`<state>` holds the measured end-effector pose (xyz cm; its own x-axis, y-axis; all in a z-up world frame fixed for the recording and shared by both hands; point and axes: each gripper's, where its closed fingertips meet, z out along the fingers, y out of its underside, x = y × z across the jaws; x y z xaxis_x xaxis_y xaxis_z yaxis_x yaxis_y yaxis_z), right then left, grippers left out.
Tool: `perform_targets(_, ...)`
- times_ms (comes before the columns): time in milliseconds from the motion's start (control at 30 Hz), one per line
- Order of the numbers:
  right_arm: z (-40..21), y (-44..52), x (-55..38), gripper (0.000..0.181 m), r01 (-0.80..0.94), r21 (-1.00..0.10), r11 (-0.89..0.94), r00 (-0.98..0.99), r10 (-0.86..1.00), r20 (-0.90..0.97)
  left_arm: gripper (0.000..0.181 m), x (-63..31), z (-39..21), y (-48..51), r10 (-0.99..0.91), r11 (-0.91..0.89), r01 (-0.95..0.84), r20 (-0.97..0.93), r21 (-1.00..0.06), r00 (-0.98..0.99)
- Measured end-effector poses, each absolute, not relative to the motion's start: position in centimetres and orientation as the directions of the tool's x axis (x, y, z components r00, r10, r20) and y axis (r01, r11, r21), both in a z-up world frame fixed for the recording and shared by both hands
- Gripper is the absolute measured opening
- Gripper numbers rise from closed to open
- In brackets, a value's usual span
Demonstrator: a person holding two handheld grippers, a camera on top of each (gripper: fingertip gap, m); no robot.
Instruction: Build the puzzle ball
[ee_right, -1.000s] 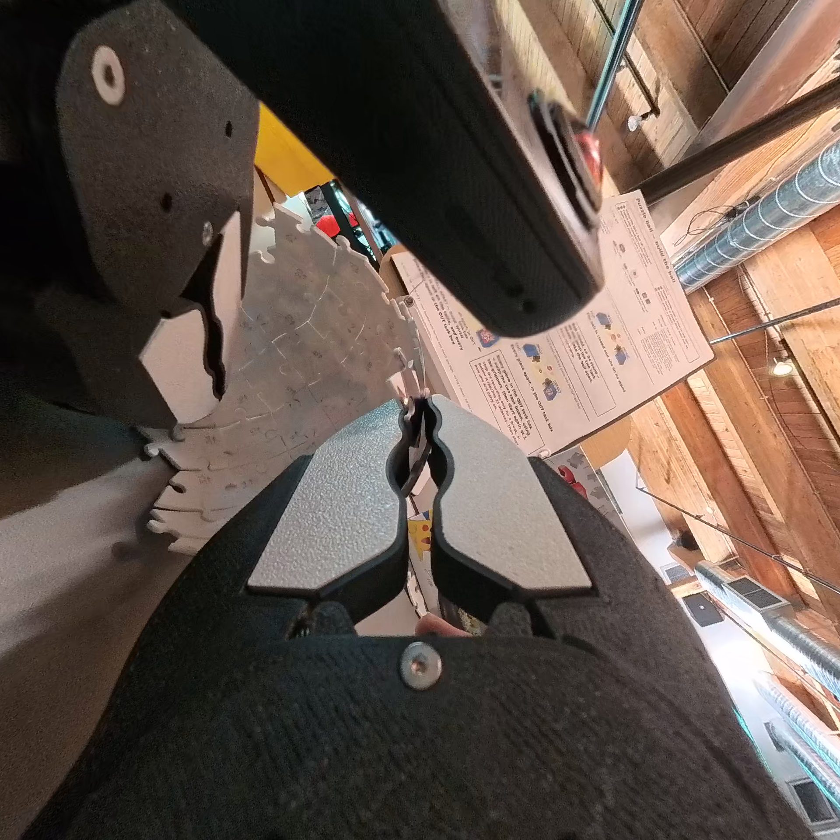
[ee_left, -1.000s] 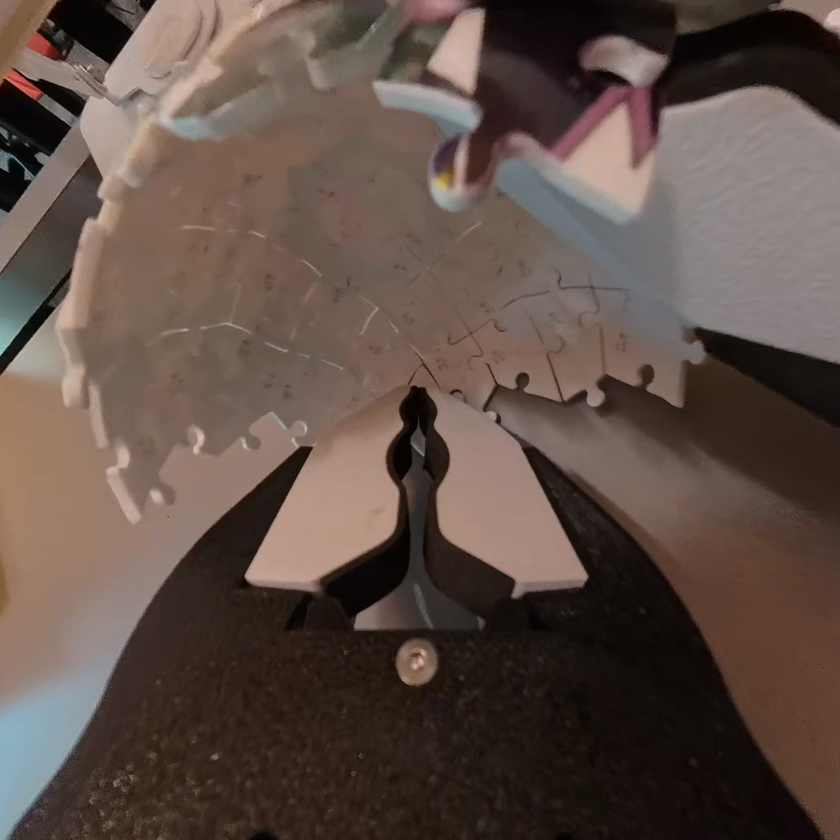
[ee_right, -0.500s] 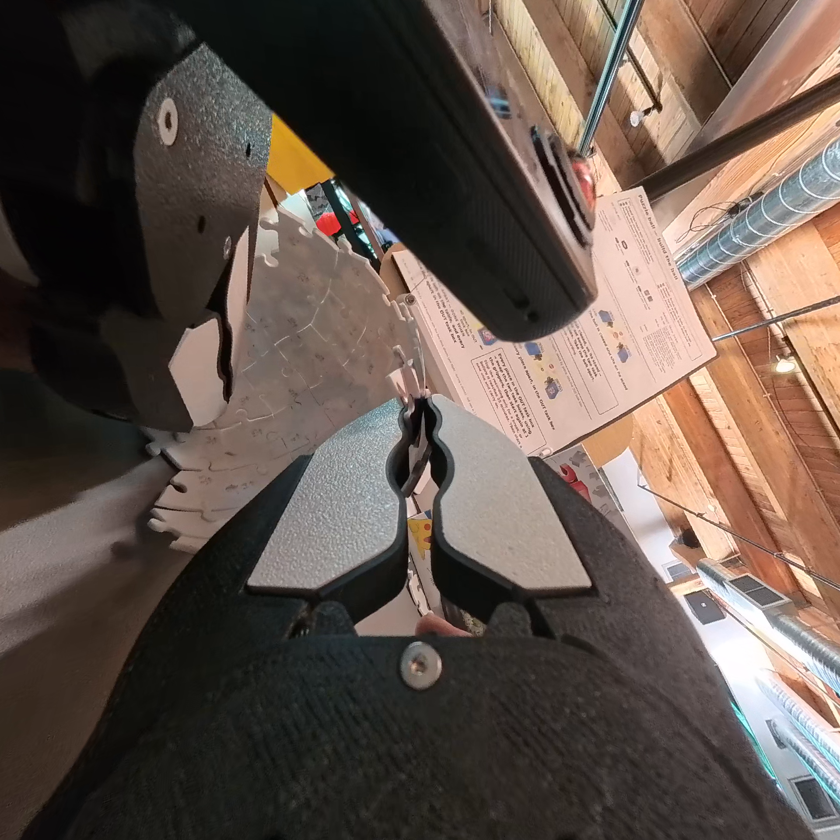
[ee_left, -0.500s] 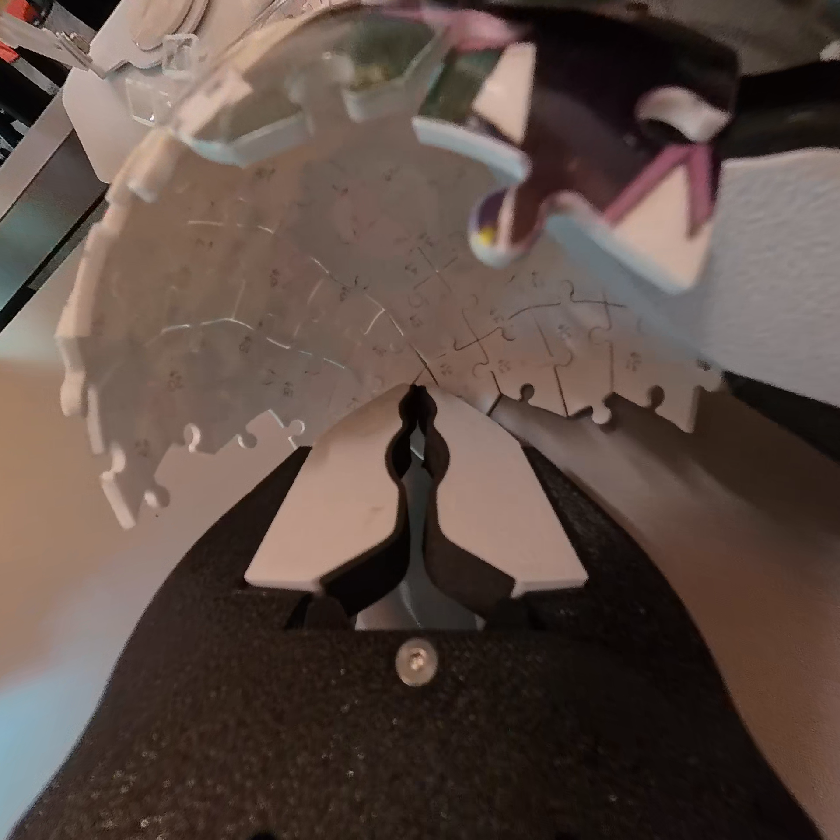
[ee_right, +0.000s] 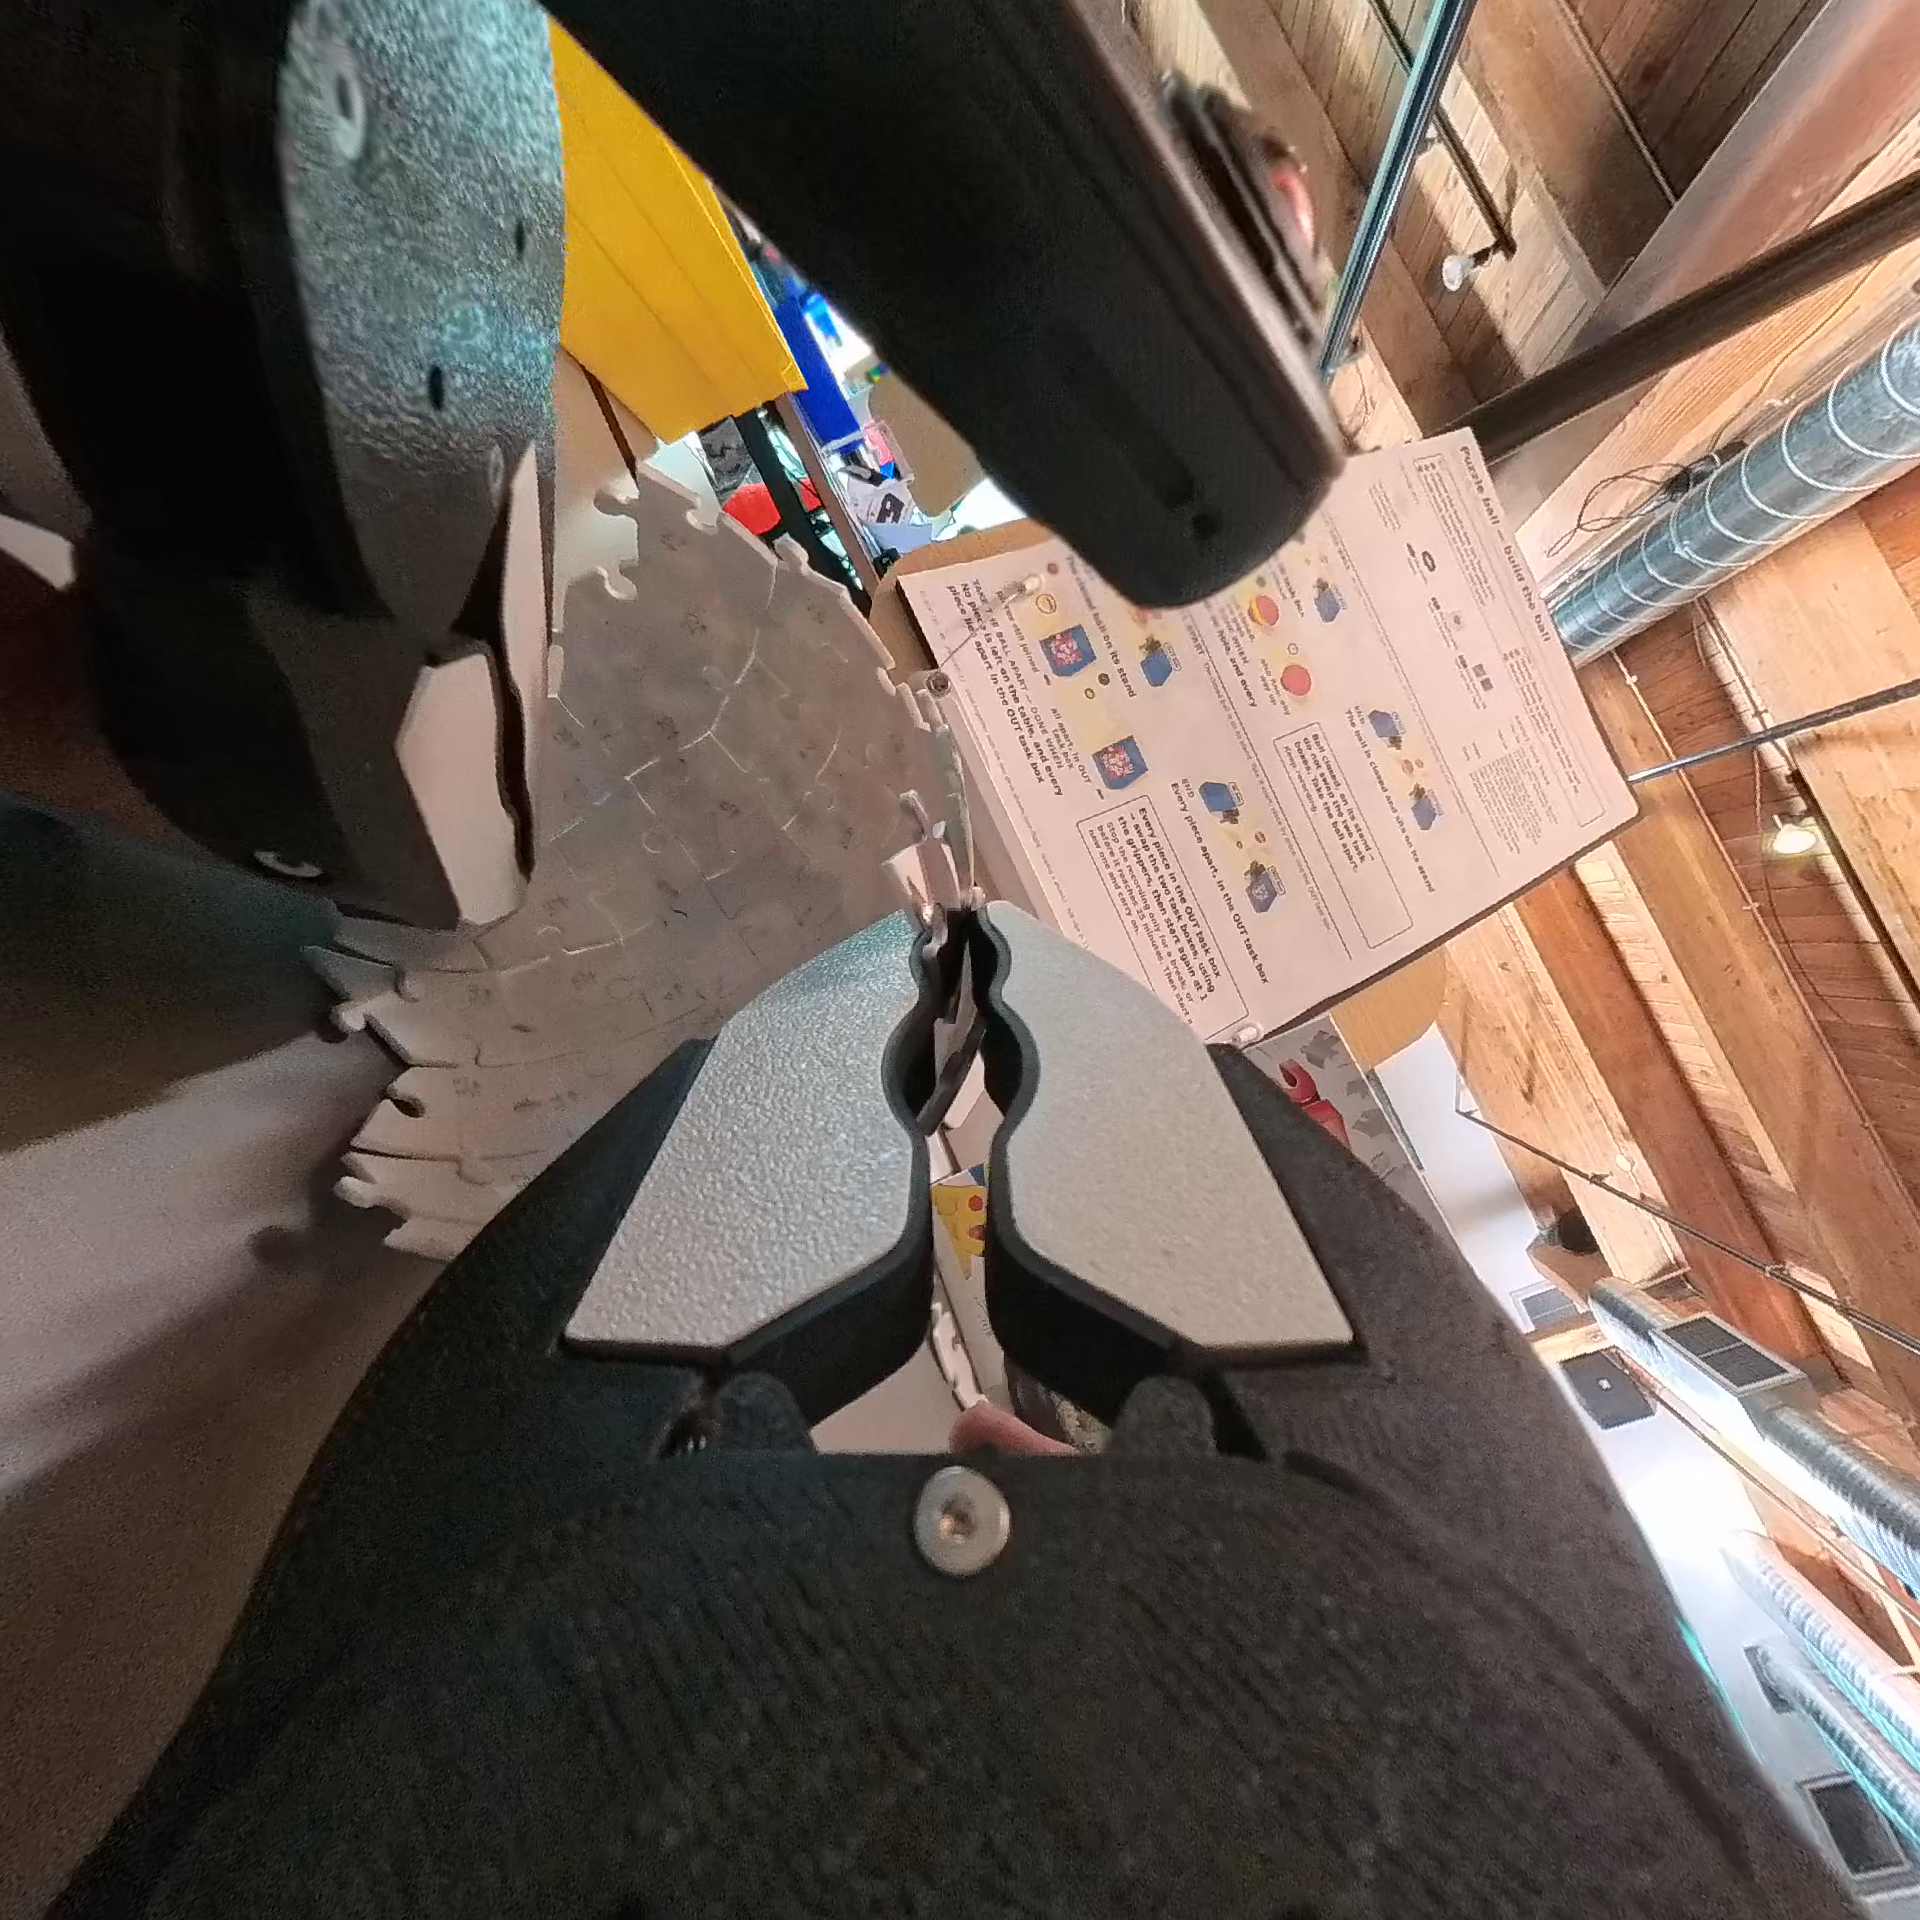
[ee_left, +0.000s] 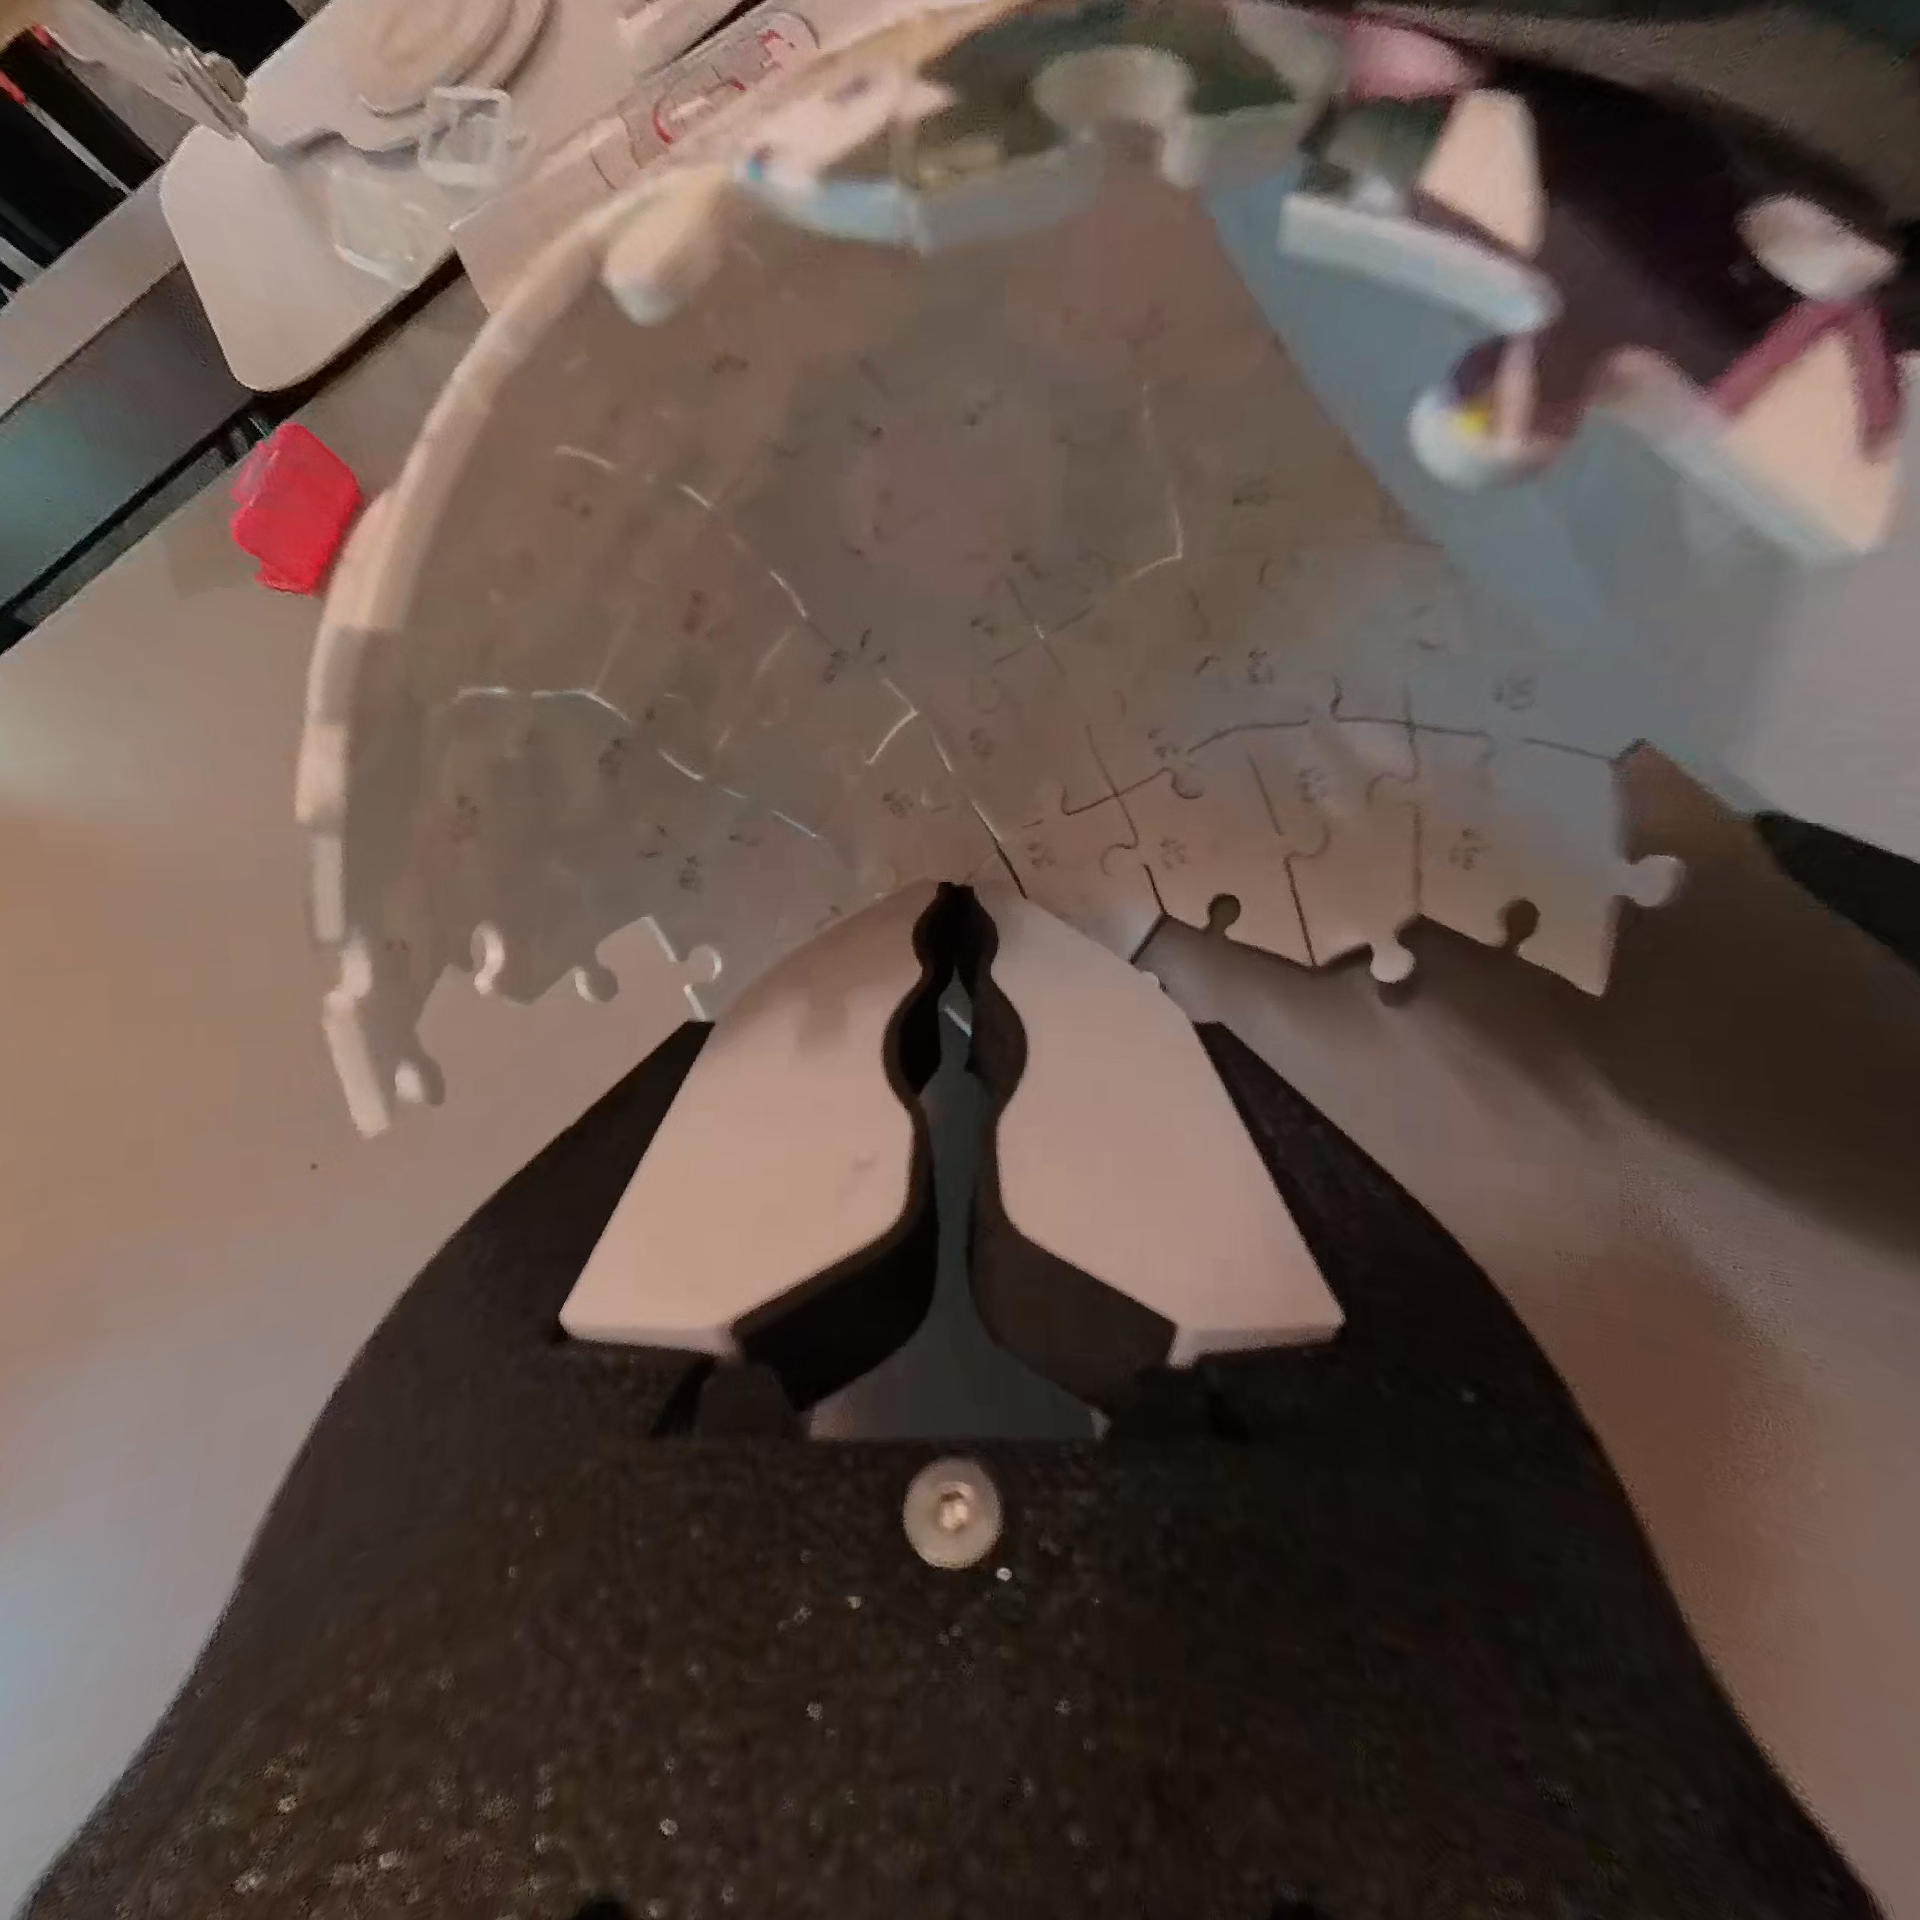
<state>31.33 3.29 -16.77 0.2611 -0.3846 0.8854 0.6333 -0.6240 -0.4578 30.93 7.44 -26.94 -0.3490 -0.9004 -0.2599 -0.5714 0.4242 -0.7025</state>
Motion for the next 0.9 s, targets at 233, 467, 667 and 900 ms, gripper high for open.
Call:
perform_targets(233, -16.77, 3.30, 31.24, 0.003, 0.636, -0.449, -0.628, 0.256, -0.378, 0.890, 0.000, 30.14, -26.89, 7.23, -0.874, 0.480, -0.554, -0.314, -0.680, -0.372)
perform_targets(467, -16.79, 3.35, 31.18, 0.004, 0.636, -0.452, -0.625, 0.258, -0.380, 0.888, 0.000, 30.16, -27.19, 6.94, -0.856, 0.511, -0.564, -0.330, -0.648, -0.397)
perform_targets(667, -16.77, 3.47, 31.06, 0.003, 0.637, -0.456, -0.622, 0.260, -0.384, 0.886, 0.000, 30.17, -27.25, 6.94, -0.844, 0.535, -0.564, -0.367, -0.629, -0.391)
perform_targets(900, -16.81, 3.33, 31.11, 0.003, 0.634, -0.459, -0.622, 0.263, -0.385, 0.885, 0.000, 30.33, -27.25, 6.82, -0.869, 0.483, -0.576, -0.282, -0.660, -0.406)
